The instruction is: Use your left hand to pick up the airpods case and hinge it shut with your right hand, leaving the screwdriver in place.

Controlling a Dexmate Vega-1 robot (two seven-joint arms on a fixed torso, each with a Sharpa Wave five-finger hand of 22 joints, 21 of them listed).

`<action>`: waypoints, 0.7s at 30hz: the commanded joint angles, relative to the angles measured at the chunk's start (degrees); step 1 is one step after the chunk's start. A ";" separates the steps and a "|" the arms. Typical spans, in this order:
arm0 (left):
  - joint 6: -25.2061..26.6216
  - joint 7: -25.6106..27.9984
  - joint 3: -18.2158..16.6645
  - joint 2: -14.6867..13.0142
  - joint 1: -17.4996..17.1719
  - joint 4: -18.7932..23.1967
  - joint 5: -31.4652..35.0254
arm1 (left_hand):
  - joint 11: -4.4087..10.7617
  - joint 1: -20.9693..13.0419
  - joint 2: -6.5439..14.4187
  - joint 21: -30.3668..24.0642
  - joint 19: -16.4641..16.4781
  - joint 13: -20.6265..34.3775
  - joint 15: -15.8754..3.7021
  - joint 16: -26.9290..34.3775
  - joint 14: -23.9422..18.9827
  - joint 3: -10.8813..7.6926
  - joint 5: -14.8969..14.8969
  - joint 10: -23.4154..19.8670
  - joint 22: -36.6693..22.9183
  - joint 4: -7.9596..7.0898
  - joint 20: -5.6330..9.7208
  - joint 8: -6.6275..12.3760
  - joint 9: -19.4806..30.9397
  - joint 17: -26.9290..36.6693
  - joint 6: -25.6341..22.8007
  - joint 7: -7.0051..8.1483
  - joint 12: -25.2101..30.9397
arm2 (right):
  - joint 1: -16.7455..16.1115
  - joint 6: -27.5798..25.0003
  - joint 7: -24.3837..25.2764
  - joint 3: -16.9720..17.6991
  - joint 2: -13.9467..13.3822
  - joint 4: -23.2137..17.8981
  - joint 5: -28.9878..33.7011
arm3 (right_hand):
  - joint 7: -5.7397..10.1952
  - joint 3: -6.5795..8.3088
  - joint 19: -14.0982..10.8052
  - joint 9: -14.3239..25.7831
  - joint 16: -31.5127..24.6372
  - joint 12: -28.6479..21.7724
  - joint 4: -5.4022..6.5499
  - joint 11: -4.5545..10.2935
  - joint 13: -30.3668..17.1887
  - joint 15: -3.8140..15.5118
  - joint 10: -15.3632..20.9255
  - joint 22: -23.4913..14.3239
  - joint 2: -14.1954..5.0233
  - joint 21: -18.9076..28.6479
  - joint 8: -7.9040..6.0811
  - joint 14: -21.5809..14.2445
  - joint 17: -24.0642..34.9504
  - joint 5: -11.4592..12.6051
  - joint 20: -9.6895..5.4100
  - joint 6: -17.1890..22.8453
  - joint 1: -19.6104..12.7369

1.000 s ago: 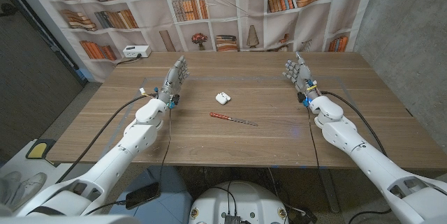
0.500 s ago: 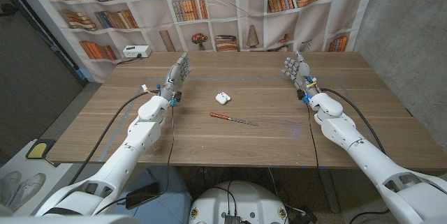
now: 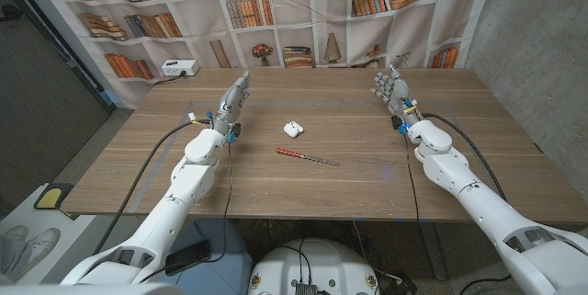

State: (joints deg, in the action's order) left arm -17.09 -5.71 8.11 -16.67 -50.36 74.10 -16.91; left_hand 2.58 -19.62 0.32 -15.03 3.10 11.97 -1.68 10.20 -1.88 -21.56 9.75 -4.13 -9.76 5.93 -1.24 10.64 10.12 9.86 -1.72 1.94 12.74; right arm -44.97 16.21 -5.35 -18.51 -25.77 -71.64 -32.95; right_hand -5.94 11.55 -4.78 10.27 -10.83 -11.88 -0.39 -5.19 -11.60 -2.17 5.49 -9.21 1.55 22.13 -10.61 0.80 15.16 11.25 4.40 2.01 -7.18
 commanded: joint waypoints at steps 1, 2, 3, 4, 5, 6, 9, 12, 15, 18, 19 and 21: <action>-1.53 3.63 -1.01 1.49 -3.59 3.18 4.29 | 0.37 -0.92 -0.09 0.28 0.75 0.13 -0.46 0.61 -0.56 -0.27 0.28 -1.02 -0.08 0.67 0.15 0.38 0.18 0.13 -0.44 0.19 0.55 | -0.35 -0.57 -0.50 0.92 -0.31 -0.58 -0.19 | 0.04 0.18 -0.28 0.26 -0.14 0.03 -0.26 -0.11 -0.22 -0.10 -0.50 -0.28 -0.13 -0.28 -0.11 0.31 0.06 0.20 -0.28 -0.42 -0.56; -1.26 3.95 -0.99 1.49 -4.07 3.86 4.46 | 0.47 -1.06 -0.09 0.35 0.77 0.12 -0.55 0.63 -0.67 -0.31 0.29 -1.25 -0.08 0.78 0.13 0.38 0.18 0.13 -0.45 0.24 0.63 | -0.41 -0.42 -0.38 0.87 -0.44 -0.65 0.16 | 0.00 0.18 -0.25 0.26 -0.14 0.04 -0.27 -0.10 -0.22 -0.08 -0.52 -0.28 -0.13 -0.32 -0.12 0.31 0.04 0.20 -0.34 -0.42 -0.56; -1.10 4.45 -0.92 1.37 -4.45 4.36 5.03 | 0.59 -1.19 -0.11 0.40 0.80 0.11 -0.64 0.64 -0.72 -0.35 0.30 -1.39 -0.07 0.90 0.15 0.39 0.18 0.13 -0.48 0.28 0.67 | -0.30 0.05 -0.69 0.81 -0.48 -0.28 0.39 | 0.01 0.18 -0.25 0.26 -0.14 0.04 -0.28 -0.06 -0.22 -0.10 -0.51 -0.28 -0.14 -0.37 -0.12 0.33 0.00 0.19 -0.34 -0.44 -0.57; -1.12 4.48 -0.86 1.23 -4.63 4.55 5.22 | 0.64 -1.28 -0.12 0.43 0.83 0.11 -0.67 0.63 -0.74 -0.38 0.30 -1.53 -0.07 0.97 0.20 0.39 0.18 0.12 -0.47 0.28 0.72 | -0.27 -0.28 -0.66 0.77 -0.66 -0.39 0.51 | -0.01 0.18 -0.24 0.26 -0.15 0.05 -0.29 -0.11 -0.22 -0.10 -0.53 -0.29 -0.14 -0.41 -0.10 0.33 -0.02 0.19 -0.34 -0.48 -0.58; -0.75 4.55 -0.83 1.06 -4.95 5.06 5.37 | 0.63 -1.39 -0.13 0.47 0.87 0.10 -0.68 0.64 -0.78 -0.41 0.31 -1.59 -0.07 1.06 0.18 0.40 0.18 0.12 -0.49 0.29 0.73 | -0.23 -0.33 -0.72 0.79 -0.70 -0.29 0.51 | 0.00 0.18 -0.23 0.26 -0.15 0.06 -0.30 -0.07 -0.21 -0.10 -0.55 -0.29 -0.15 -0.45 -0.11 0.33 -0.05 0.19 -0.32 -0.50 -0.59; 0.15 5.68 -0.85 1.14 -5.59 6.15 5.96 | 0.76 -1.61 -0.16 0.53 0.97 0.09 -0.81 0.69 -0.98 -0.47 0.32 -1.76 -0.07 1.25 0.19 0.40 0.18 0.12 -0.50 0.26 0.78 | -0.26 -0.54 -0.91 0.95 -0.64 -0.31 0.11 | 0.00 0.18 -0.22 0.26 -0.15 0.07 -0.31 -0.06 -0.21 -0.11 -0.59 -0.29 -0.15 -0.49 -0.11 0.35 -0.07 0.19 -0.32 -0.49 -0.59; 0.78 6.20 -0.53 0.48 -6.27 7.29 7.20 | 1.00 -2.57 -0.42 0.85 1.44 0.05 -0.56 1.20 -2.79 -0.68 0.37 -2.77 -0.07 2.05 -0.27 0.41 0.19 0.14 -0.57 0.28 1.08 | -0.44 -0.43 -1.06 0.96 -1.02 -0.55 0.44 | 0.01 0.17 -0.20 0.26 -0.16 0.08 -0.34 -0.07 -0.21 -0.11 -0.59 -0.29 -0.15 -0.57 -0.11 0.36 -0.13 0.19 -0.32 -0.52 -0.60; 0.74 7.84 -0.45 0.91 -6.94 8.07 8.06 | 0.87 -2.99 -0.61 0.82 2.22 0.05 -0.61 1.34 -3.55 -0.73 0.37 -2.98 -0.07 2.38 -0.83 0.40 0.19 0.14 -0.60 0.33 1.11 | -0.87 -0.95 -0.93 1.11 -1.36 -1.30 0.33 | 0.00 0.17 -0.15 0.26 -0.14 0.09 -0.37 -0.08 -0.21 -0.18 -0.62 -0.29 -0.16 -0.71 -0.12 0.47 -0.21 0.18 -0.32 -0.55 -0.61; 1.45 10.57 -0.22 1.11 -7.71 9.46 10.17 | 0.80 -3.17 -0.72 0.83 2.56 0.05 -0.77 1.39 -3.90 -0.74 0.38 -3.17 -0.08 2.52 -0.92 0.40 0.20 0.15 -0.62 0.35 1.15 | -1.23 -1.23 -0.95 1.26 -1.66 -1.77 0.22 | 0.04 0.17 -0.09 0.26 -0.15 0.11 -0.40 -0.07 -0.20 -0.15 -0.64 -0.29 -0.17 -0.84 -0.14 0.49 -0.29 0.17 -0.32 -0.56 -0.62; 3.49 13.72 -0.01 1.22 -8.69 11.69 12.69 | 0.91 -3.45 -1.00 0.80 3.27 0.05 -0.79 1.51 -4.67 -0.70 0.38 -3.44 -0.09 2.74 -0.68 0.39 0.21 0.15 -0.67 0.47 1.21 | -1.20 -1.79 -1.06 1.39 -1.83 -1.91 -0.03 | 0.00 0.16 -0.11 0.26 -0.16 0.11 -0.44 -0.05 -0.20 -0.18 -0.65 -0.29 -0.17 -0.96 -0.15 0.55 -0.38 0.16 -0.31 -0.58 -0.63; 3.01 13.11 0.00 1.09 -8.64 11.47 12.25 | 0.90 -3.51 -1.07 0.81 3.40 0.06 -0.86 1.53 -4.82 -0.69 0.38 -3.60 -0.09 2.79 -0.63 0.42 0.21 0.15 -0.76 0.53 1.26 | -1.01 -1.54 -1.33 1.33 -1.88 -1.56 0.13 | 0.01 0.16 -0.11 0.26 -0.16 0.12 -0.45 -0.11 -0.20 -0.14 -0.66 -0.29 -0.18 -1.00 -0.15 0.56 -0.40 0.16 -0.26 -0.58 -0.63; 3.57 13.77 0.11 1.00 -9.02 12.16 12.87 | 0.84 -3.62 -1.20 0.84 3.66 0.06 -0.87 1.52 -5.05 -0.66 0.38 -3.98 -0.10 2.86 -0.61 0.44 0.22 0.15 -0.84 0.54 1.38 | -0.96 -1.63 -1.14 1.44 -1.83 -1.53 0.09 | -0.02 0.16 -0.12 0.26 -0.15 0.13 -0.47 -0.02 -0.20 -0.18 -0.68 -0.29 -0.18 -1.06 -0.16 0.60 -0.45 0.16 -0.26 -0.58 -0.65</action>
State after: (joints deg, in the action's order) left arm -16.34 1.88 7.69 -15.69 -56.91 82.09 -9.31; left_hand 3.29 -22.42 -0.97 -14.59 6.06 11.98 -2.52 11.53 -6.26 -21.96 9.75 -7.38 -9.76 8.39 -1.95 10.64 10.22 9.87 -2.15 2.36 13.64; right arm -45.65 15.36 -6.32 -17.50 -26.90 -72.67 -32.73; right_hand -5.74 11.71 -4.77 10.27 -10.83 -11.88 -0.56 -4.98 -11.60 -2.17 5.28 -9.21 1.55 21.29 -10.61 0.80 14.62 11.24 4.40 1.81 -7.18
